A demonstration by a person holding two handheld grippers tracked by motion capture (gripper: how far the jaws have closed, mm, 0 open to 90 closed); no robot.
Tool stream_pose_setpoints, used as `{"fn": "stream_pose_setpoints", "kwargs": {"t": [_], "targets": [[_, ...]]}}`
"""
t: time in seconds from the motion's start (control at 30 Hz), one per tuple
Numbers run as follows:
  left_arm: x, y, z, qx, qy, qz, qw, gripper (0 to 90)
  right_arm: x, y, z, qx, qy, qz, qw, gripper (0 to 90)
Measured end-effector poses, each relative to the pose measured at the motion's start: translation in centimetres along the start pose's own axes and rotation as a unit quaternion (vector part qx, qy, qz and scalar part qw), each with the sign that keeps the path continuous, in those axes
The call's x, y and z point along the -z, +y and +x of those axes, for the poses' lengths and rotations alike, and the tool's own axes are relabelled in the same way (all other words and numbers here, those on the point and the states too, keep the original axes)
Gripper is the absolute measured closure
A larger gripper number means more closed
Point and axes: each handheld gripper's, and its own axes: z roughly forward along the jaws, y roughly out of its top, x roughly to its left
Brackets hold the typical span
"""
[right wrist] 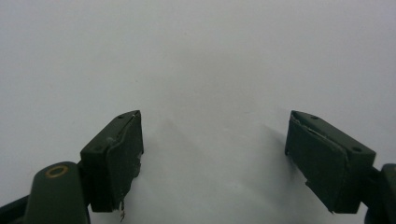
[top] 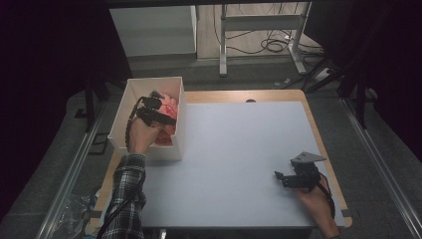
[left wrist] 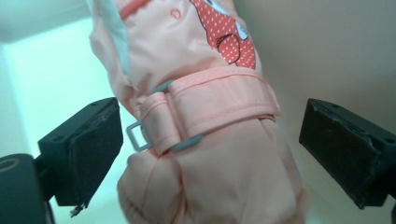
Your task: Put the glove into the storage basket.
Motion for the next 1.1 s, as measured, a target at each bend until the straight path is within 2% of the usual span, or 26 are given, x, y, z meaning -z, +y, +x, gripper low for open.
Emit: {"fn": "stream_pose_setpoints", "kwargs": {"t": [0.27,0.6,0.73,0.9,1.1], "targets": [[1.9,-0.3,-0.3,-0.010,-0.001,-0.026,0.9996,4.5,0.0,0.0,0.0,0.000,-0.001,0.000,1.0000,19.5],[4.2,-1.5,-0.4,-0.021,-0.002,-0.055,0.9982,4.1,0.0,0.0,0.0,0.000,-0.002,0.000,1.0000,19.3],[5.5,-2.7,-0.6,-0.034,0.000,-0.071,0.9969,4.3,0.0,0.0,0.0,0.000,-0.002,0.001,1.0000,19.3],[6.4,-4.0,-0.8,-0.045,0.002,-0.076,0.9961,4.4,0.0,0.0,0.0,0.000,-0.002,0.001,1.0000,19.2],[6.9,-5.5,-1.2,-0.057,-0.012,-0.087,0.9946,4.4,0.0,0.0,0.0,0.000,-0.002,0.001,1.0000,19.2]]}}
